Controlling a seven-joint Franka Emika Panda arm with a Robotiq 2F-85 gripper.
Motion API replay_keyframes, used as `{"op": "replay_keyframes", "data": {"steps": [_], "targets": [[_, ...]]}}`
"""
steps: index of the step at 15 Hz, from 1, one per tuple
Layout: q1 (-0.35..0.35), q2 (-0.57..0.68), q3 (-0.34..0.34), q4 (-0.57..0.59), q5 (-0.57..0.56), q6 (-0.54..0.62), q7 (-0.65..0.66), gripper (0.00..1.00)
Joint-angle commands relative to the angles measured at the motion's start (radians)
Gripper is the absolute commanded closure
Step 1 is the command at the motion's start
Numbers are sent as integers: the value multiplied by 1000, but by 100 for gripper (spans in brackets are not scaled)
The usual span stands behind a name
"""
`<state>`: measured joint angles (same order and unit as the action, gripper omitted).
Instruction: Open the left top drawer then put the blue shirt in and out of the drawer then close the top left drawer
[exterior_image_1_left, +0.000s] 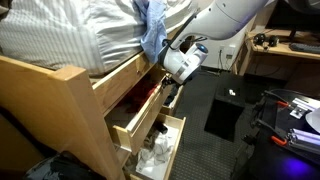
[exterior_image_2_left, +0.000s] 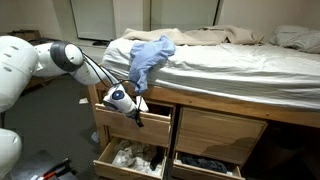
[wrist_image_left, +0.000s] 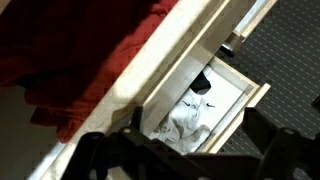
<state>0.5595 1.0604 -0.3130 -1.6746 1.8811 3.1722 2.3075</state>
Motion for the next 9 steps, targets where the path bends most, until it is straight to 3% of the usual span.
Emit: {"op": "replay_keyframes", "data": {"steps": [1, 9], "targets": [[4, 9, -9, 14, 11, -3, -1, 0], [6, 24, -17, 35, 18, -4, -1, 0]]}}
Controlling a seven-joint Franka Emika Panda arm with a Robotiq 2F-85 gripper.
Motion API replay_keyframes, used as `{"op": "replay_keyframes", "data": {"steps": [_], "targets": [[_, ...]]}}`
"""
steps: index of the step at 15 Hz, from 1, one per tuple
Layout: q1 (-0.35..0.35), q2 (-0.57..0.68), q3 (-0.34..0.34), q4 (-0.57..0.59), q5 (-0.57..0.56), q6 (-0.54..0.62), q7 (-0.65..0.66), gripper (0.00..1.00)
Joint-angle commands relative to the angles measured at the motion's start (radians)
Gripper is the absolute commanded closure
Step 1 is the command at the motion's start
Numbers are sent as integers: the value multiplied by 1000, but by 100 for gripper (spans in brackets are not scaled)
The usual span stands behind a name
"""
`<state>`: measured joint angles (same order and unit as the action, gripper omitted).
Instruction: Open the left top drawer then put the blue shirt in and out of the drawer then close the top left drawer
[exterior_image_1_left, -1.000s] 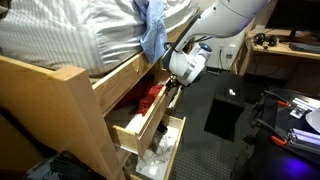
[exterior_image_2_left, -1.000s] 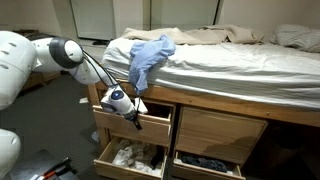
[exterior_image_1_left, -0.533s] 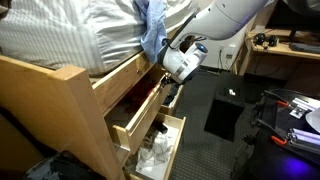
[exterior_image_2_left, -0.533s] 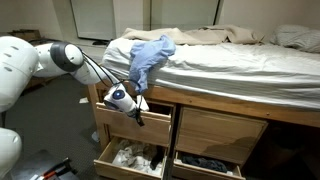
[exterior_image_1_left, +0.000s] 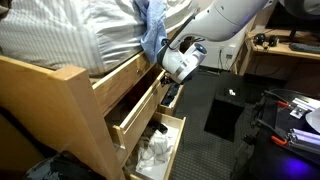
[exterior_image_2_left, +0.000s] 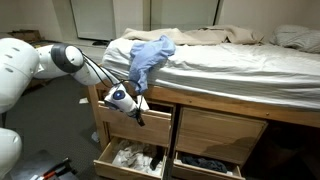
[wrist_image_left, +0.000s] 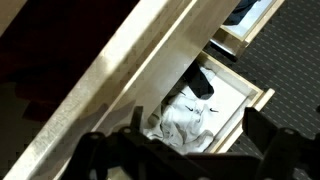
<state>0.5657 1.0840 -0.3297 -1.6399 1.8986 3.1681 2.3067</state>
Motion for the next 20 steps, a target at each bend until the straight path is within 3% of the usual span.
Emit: {"op": "replay_keyframes", "data": {"steps": [1, 8, 16, 20], "targets": [[0, 0, 0, 0, 0, 0, 0, 0], [62, 71, -90, 116, 130, -9, -43, 0], [58, 72, -77, 90, 93, 0, -5, 0], [99, 111, -140, 148, 167, -18, -34, 0]]}}
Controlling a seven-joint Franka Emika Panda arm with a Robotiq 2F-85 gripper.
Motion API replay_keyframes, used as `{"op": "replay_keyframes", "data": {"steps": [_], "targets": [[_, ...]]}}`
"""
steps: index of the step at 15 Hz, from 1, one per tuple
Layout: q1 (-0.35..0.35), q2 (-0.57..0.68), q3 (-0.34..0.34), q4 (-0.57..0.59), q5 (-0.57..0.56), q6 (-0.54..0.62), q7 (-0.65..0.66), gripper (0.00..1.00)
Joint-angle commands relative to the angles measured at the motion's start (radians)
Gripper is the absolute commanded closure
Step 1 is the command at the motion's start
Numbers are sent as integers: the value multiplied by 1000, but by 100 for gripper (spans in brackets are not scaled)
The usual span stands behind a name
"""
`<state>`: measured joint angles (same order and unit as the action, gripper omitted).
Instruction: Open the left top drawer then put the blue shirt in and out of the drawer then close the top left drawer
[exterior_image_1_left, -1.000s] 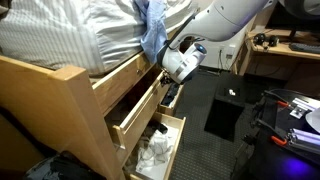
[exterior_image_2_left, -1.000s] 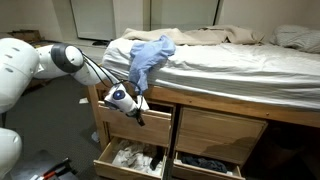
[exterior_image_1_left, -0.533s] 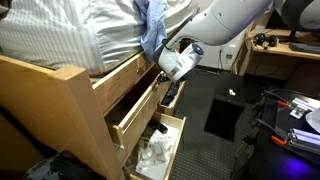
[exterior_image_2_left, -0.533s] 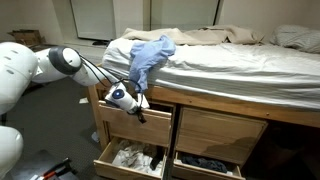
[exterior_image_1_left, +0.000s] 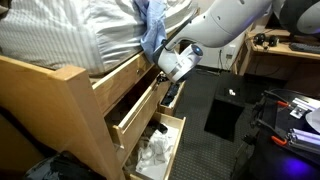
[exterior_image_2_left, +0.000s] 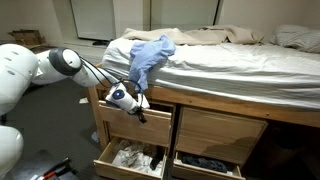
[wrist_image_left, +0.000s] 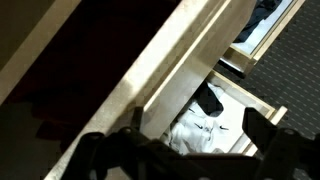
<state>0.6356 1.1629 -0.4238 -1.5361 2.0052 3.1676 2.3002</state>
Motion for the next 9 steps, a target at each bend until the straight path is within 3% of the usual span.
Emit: {"op": "replay_keyframes", "data": {"steps": [1, 9], "targets": [[45, 36, -63, 39, 86, -27, -39, 0], [44, 26, -52, 16, 58, -13, -6, 0]]}}
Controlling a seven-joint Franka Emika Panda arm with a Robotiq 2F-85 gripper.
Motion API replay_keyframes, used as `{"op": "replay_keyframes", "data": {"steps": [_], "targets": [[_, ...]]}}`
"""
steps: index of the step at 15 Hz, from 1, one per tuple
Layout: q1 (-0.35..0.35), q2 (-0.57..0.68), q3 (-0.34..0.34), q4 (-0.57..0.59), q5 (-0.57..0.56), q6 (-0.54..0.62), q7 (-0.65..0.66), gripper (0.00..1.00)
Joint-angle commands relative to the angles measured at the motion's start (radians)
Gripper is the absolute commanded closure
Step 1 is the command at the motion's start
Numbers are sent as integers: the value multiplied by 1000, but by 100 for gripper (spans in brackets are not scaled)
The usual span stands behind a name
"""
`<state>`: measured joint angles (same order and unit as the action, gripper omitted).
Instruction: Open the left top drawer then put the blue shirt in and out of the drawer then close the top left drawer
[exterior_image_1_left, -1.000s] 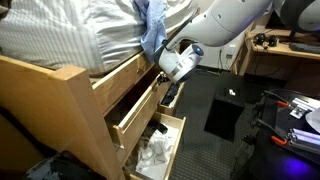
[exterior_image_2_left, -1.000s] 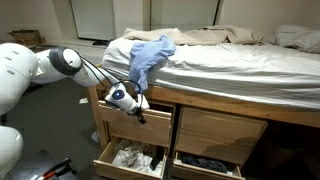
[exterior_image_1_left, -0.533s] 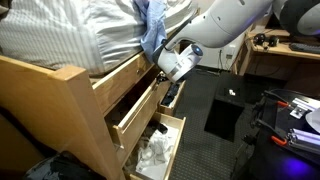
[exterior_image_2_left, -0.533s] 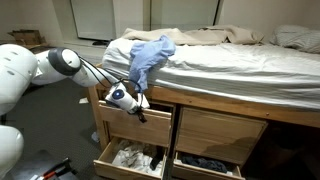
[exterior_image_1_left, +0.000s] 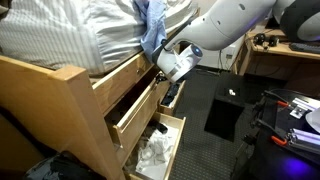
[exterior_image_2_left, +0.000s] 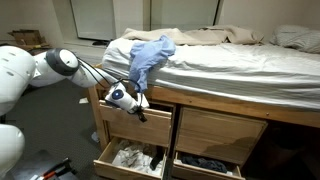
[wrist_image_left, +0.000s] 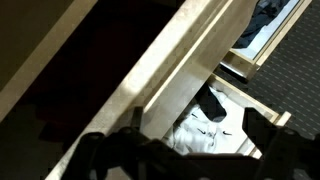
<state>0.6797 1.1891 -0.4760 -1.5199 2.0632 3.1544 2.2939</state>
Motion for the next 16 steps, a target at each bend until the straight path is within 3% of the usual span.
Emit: {"op": "replay_keyframes", "data": {"steps": [1, 6, 7, 10, 11, 12, 13, 16], "targets": [[-10, -23, 0, -14, 8, -85, -27, 0], [-39, -41, -29, -24, 75, -374, -102, 0], [-174, -77, 156, 30, -23, -182, -147, 0], [-256, -79, 264, 59, -43, -110, -203, 0], [-159, -99, 166, -53, -168, -157, -22, 0], [-186, -154, 203, -124, -269, -132, 15, 0], [-175, -182, 187, -196, -361, -147, 86, 0], [-104, -220, 75, -349, -638, -247, 376, 0]]}}
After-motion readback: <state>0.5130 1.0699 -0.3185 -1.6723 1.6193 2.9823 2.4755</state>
